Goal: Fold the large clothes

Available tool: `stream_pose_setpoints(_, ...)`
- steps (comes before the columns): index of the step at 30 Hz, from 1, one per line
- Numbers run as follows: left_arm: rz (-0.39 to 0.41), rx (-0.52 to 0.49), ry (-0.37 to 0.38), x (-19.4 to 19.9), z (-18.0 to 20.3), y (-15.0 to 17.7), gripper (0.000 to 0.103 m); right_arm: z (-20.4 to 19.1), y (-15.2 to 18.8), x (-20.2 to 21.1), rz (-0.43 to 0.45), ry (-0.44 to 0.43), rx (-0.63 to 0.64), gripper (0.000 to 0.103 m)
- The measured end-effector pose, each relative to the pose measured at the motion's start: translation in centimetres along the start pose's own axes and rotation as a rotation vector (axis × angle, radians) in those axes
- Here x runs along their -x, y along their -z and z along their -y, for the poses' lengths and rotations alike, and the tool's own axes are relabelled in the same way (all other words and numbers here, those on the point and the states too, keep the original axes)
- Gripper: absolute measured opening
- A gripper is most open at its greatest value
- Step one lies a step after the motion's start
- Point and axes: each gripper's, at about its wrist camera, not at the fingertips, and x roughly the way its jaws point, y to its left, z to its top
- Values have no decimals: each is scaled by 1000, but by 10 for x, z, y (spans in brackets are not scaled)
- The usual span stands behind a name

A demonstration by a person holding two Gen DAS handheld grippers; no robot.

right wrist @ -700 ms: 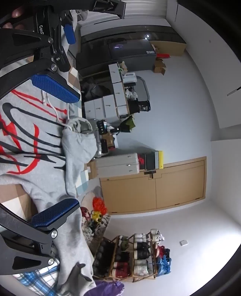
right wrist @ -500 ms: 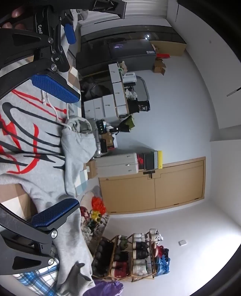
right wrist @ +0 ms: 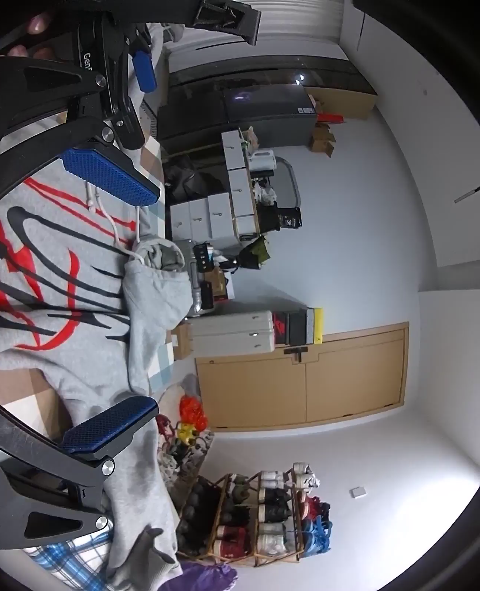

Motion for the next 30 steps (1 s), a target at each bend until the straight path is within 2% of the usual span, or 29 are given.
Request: stream_pose_setpoints(30, 5, 19, 13, 1, -2, 1, 102, -4, 2, 2, 5, -14, 9, 103)
